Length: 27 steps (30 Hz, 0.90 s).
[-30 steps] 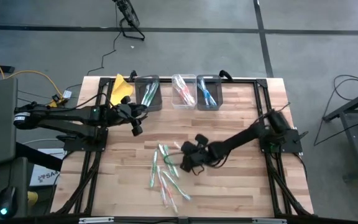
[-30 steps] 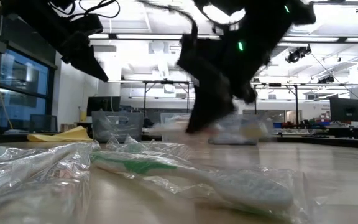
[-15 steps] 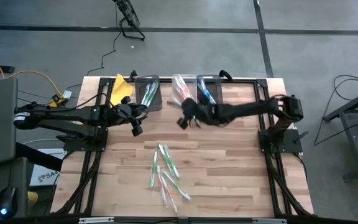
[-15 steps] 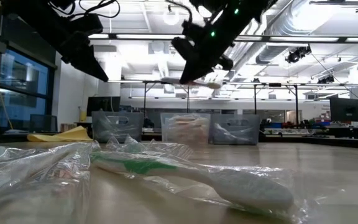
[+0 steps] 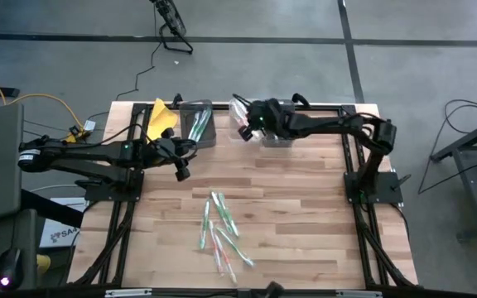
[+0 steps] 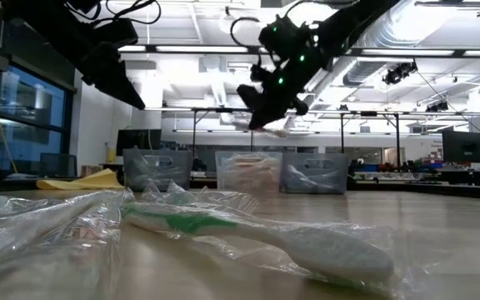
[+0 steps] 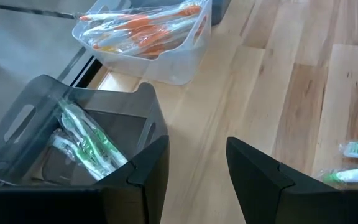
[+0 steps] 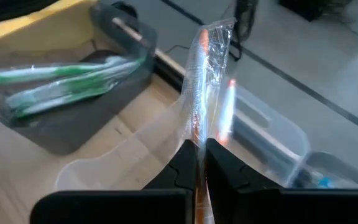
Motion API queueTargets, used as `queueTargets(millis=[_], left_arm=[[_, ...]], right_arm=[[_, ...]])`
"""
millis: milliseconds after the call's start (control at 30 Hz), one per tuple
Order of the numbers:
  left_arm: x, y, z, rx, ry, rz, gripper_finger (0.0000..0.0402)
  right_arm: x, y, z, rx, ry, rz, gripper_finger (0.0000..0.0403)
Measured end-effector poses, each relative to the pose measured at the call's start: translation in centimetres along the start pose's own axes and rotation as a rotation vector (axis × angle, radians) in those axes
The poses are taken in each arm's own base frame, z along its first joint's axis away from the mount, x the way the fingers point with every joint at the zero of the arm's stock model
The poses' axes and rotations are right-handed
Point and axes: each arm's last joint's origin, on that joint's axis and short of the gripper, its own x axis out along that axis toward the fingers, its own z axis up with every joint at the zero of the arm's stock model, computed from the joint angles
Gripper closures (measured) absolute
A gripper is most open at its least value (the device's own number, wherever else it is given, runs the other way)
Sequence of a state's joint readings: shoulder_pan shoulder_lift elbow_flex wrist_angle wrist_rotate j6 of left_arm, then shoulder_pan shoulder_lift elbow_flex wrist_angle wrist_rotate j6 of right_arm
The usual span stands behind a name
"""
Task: Pick & Place Toothbrushes
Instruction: Put the orange toothbrush into the transparent bin
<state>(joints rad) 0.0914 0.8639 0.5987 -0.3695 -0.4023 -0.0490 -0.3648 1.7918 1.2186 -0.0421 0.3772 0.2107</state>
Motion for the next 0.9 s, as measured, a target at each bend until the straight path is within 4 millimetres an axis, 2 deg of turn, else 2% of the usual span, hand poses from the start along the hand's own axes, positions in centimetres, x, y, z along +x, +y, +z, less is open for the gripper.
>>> queueTargets(millis=[133,233,600,900], left_arm=[[0.0,0.0,0.0,0.0,0.001,0.0,0.0248],[0.0,0.0,-0.1,0.003,0.008,0.0,0.0248],[0.0,0.0,-0.2,0.01,0.023,0.0,0.0248],[0.0,0.0,-0.2,0.009,0.021,0.0,0.0248]], right_arm=[[2.6,-0.5,-0.8,-0.015,-0.009,0.047,0.0394],[3.6,-0.8,-1.5,-0.025,0.001,0.013,0.0394],[4.6,-3.1,-0.9,0.053,-0.015,0.048,0.0394],[5.4,-2.5,-1.6,0.14,0.004,0.086,0.0394]])
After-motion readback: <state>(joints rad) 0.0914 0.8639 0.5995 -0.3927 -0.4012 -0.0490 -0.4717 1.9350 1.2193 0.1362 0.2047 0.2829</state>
